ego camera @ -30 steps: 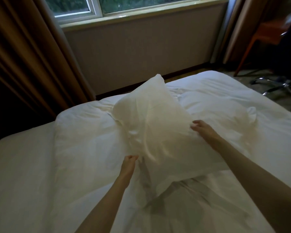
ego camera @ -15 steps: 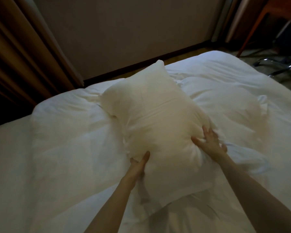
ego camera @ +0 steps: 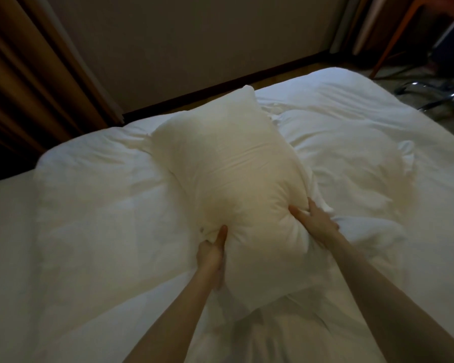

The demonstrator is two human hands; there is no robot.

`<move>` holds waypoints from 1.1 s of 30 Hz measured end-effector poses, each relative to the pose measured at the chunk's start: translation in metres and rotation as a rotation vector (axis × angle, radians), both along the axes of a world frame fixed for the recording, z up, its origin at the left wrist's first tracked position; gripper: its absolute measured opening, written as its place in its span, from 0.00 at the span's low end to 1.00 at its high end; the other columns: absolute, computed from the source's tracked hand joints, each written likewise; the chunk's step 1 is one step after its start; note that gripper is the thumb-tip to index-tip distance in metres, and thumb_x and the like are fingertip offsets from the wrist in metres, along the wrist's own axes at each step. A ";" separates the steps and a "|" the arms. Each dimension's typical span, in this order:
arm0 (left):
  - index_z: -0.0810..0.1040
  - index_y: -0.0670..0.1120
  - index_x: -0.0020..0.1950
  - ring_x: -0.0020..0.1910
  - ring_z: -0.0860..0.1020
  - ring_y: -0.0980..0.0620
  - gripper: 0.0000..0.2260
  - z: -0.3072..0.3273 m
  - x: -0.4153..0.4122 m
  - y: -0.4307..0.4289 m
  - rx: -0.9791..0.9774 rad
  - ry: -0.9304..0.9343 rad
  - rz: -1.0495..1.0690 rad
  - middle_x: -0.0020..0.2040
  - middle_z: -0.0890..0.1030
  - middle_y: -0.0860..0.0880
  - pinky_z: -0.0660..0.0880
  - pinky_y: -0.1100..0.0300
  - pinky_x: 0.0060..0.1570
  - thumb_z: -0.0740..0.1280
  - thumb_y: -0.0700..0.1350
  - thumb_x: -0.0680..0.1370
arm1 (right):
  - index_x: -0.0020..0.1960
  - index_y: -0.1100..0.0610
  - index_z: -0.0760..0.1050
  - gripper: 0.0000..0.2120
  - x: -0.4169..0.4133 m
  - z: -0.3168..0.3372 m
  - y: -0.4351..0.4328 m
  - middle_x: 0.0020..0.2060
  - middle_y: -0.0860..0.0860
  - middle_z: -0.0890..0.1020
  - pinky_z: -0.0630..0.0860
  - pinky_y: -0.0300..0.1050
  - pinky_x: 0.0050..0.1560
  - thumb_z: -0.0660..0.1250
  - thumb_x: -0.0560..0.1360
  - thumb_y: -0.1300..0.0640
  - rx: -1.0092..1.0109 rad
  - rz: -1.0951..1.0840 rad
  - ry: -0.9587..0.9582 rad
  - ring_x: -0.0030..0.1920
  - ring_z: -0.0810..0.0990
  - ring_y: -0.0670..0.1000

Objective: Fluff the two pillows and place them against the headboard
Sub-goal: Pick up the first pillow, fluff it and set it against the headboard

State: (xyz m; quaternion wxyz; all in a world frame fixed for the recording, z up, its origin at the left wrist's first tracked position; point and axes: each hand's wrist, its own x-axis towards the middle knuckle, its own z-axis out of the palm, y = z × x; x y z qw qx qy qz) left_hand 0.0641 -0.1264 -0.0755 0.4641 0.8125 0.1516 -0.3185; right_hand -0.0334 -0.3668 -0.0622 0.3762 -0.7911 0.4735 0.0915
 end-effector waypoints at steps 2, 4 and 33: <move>0.78 0.36 0.55 0.48 0.80 0.39 0.35 0.010 -0.002 0.007 0.007 -0.020 0.037 0.50 0.82 0.36 0.78 0.45 0.51 0.65 0.67 0.69 | 0.76 0.48 0.56 0.41 -0.003 0.009 0.007 0.73 0.57 0.68 0.55 0.65 0.72 0.56 0.69 0.28 0.038 -0.006 -0.036 0.72 0.65 0.63; 0.77 0.34 0.54 0.48 0.80 0.38 0.35 0.018 -0.002 0.016 -0.006 -0.022 0.090 0.50 0.82 0.35 0.78 0.46 0.50 0.67 0.67 0.68 | 0.75 0.50 0.60 0.42 -0.006 0.017 0.013 0.73 0.56 0.69 0.58 0.62 0.73 0.58 0.69 0.28 0.109 -0.042 -0.107 0.72 0.66 0.62; 0.71 0.49 0.27 0.28 0.74 0.48 0.19 0.209 -0.026 0.209 -0.019 -0.772 0.015 0.26 0.75 0.50 0.68 0.57 0.29 0.64 0.55 0.75 | 0.55 0.55 0.81 0.17 -0.066 0.065 0.271 0.42 0.51 0.87 0.78 0.52 0.52 0.65 0.74 0.45 0.894 -0.236 -0.470 0.46 0.86 0.51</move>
